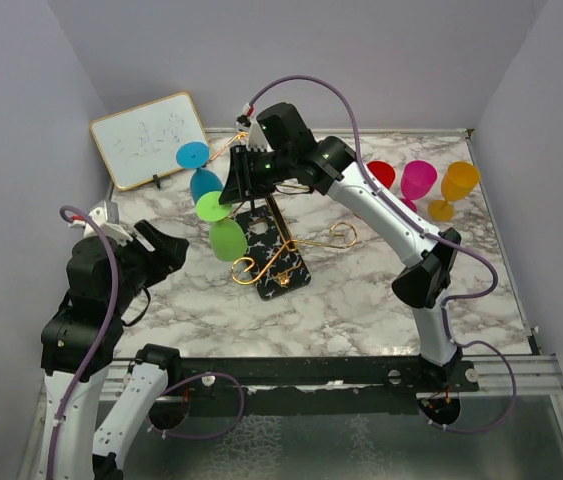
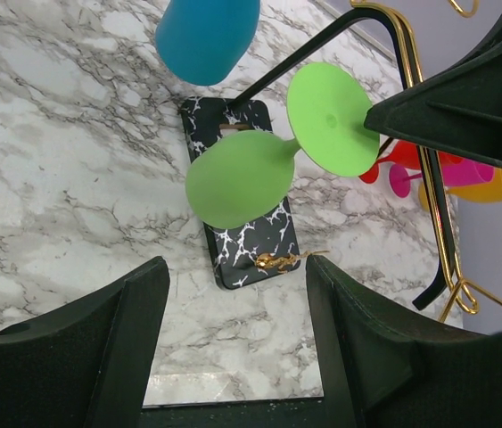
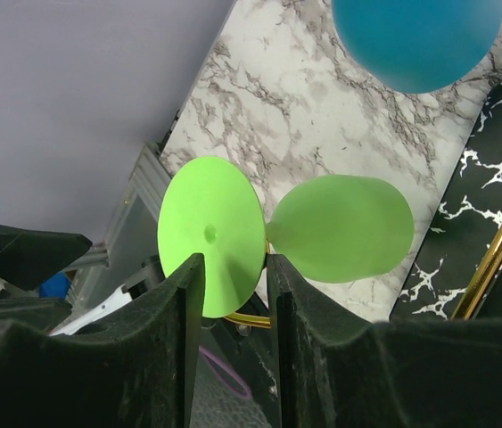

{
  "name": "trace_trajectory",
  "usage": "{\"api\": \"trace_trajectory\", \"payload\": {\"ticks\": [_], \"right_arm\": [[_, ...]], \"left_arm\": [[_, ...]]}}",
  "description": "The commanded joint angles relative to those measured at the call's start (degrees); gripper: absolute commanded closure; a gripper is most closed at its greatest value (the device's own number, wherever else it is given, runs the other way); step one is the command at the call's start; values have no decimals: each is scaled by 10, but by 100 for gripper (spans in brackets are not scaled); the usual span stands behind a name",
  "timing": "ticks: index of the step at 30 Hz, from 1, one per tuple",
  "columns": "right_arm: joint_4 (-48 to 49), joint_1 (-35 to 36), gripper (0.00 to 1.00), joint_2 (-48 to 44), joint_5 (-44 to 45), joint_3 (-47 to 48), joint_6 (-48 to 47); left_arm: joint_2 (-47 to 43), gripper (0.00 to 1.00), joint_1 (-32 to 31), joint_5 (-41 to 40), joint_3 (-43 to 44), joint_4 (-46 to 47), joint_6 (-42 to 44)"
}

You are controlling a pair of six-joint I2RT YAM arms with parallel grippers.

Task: Take the wine glass off the wine glass rack

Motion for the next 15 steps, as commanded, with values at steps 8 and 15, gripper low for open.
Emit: {"api": "trace_trajectory", "payload": {"ticks": [8, 15], "right_arm": [[40, 16, 68, -9, -4, 11, 14], [52, 21, 69, -13, -5, 7, 19]], "left_arm": [[-12, 35, -1, -17, -10, -6, 2], [-14, 35, -2, -14, -14, -5, 0]]}}
